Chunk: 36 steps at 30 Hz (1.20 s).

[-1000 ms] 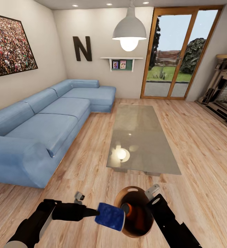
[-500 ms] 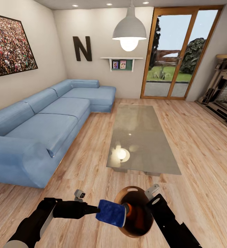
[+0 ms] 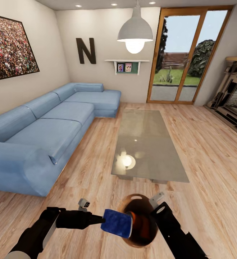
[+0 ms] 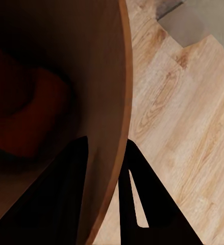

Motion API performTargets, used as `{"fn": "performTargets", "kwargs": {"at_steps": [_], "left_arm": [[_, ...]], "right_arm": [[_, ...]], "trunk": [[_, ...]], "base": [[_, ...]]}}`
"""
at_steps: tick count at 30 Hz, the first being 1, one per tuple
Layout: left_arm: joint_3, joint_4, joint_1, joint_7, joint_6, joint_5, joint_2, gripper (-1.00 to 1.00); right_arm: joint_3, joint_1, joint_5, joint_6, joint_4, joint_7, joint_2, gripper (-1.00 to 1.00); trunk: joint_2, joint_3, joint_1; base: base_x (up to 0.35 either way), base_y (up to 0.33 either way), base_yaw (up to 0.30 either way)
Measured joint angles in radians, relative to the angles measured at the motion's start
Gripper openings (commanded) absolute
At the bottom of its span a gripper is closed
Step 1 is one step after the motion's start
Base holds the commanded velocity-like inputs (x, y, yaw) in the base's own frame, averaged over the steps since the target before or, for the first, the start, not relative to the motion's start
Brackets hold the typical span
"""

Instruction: Put the three can of soda from the living room inside the tash can in the kitchen.

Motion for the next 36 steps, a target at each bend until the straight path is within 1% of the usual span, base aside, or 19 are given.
{"fn": "performTargets", "kwargs": {"at_steps": [2,4,5,8,9,14,18,23,25,26,27,28,30,34,36], "left_arm": [[0.000,0.000,0.000,0.000,-0.001,-0.001,-0.001,-1.00],[0.000,0.000,0.000,0.000,-0.002,-0.002,-0.001,-1.00],[0.000,0.000,0.000,0.000,-0.003,-0.002,-0.002,-1.00],[0.000,0.000,0.000,0.000,-0.005,-0.002,-0.002,-1.00],[0.000,0.000,0.000,0.000,-0.005,-0.002,-0.002,-1.00],[0.000,0.001,0.000,0.000,-0.005,-0.003,-0.009,-1.00],[0.000,0.004,0.000,0.000,-0.006,-0.006,-0.014,-1.00],[0.000,0.005,0.000,0.000,-0.005,-0.006,-0.016,-1.00],[0.000,0.005,0.000,0.000,-0.004,-0.007,-0.018,-1.00],[0.000,0.005,0.000,0.000,-0.004,-0.007,-0.020,-1.00],[0.000,0.005,0.000,0.000,-0.003,-0.008,-0.022,-1.00],[0.000,0.005,0.000,0.000,-0.003,-0.008,-0.022,-1.00],[0.000,0.005,0.000,0.000,-0.003,-0.007,-0.023,-1.00],[0.000,0.000,0.000,0.000,-0.003,-0.007,-0.023,-1.00],[0.000,-0.001,0.000,0.000,-0.003,-0.007,-0.023,-1.00]], "right_arm": [[0.000,0.000,-0.013,0.001,0.000,-0.001,0.016,-1.00],[0.001,0.000,-0.029,0.002,0.000,-0.005,0.023,-1.00],[0.001,0.000,-0.027,0.002,0.000,-0.007,0.025,-1.00],[0.001,0.000,0.002,0.001,0.000,-0.010,0.029,-1.00],[0.001,0.000,0.006,0.001,0.000,-0.010,0.031,-1.00],[0.002,0.000,-0.017,0.002,0.000,-0.010,0.035,-1.00],[0.001,0.000,-0.002,0.003,0.000,-0.011,0.036,-1.00],[0.004,0.000,-0.008,0.010,-0.005,-0.011,0.039,-1.00],[0.014,0.000,-0.002,0.011,-0.006,-0.011,0.043,-1.00],[0.017,0.000,-0.005,0.011,-0.006,-0.011,0.043,-1.00],[0.030,0.000,-0.001,0.012,-0.006,-0.013,0.045,-1.00],[0.034,0.000,-0.010,0.013,-0.006,-0.015,0.045,-1.00],[0.037,0.000,-0.019,0.014,-0.006,-0.021,0.046,-1.00],[0.039,0.000,0.002,0.014,-0.006,-0.028,0.046,-1.00],[0.039,0.000,-0.002,0.014,-0.006,-0.028,0.047,-1.00]], "trunk": [[0.000,0.000,0.000],[0.000,0.000,0.000],[0.000,0.000,0.000],[0.000,0.000,0.000],[0.000,0.000,0.000],[0.000,0.000,0.000],[0.000,0.000,0.000],[0.000,0.000,0.000],[0.000,0.000,0.000],[0.000,0.000,0.000],[0.000,0.000,0.000],[0.000,0.000,0.000],[0.000,0.000,0.000],[0.000,0.000,0.000],[0.000,0.000,0.000]], "base": [[0.000,0.000,0.000],[0.000,0.000,0.000],[0.000,0.000,0.000],[0.000,0.000,0.000],[0.000,0.000,0.000],[0.000,0.000,0.000],[0.000,0.000,0.000],[0.000,0.000,0.000],[0.000,0.000,0.000],[0.000,0.000,0.000],[0.000,0.000,0.000],[0.000,0.000,0.000],[0.000,0.000,0.000],[0.000,0.000,0.000],[0.000,0.000,0.000]]}}
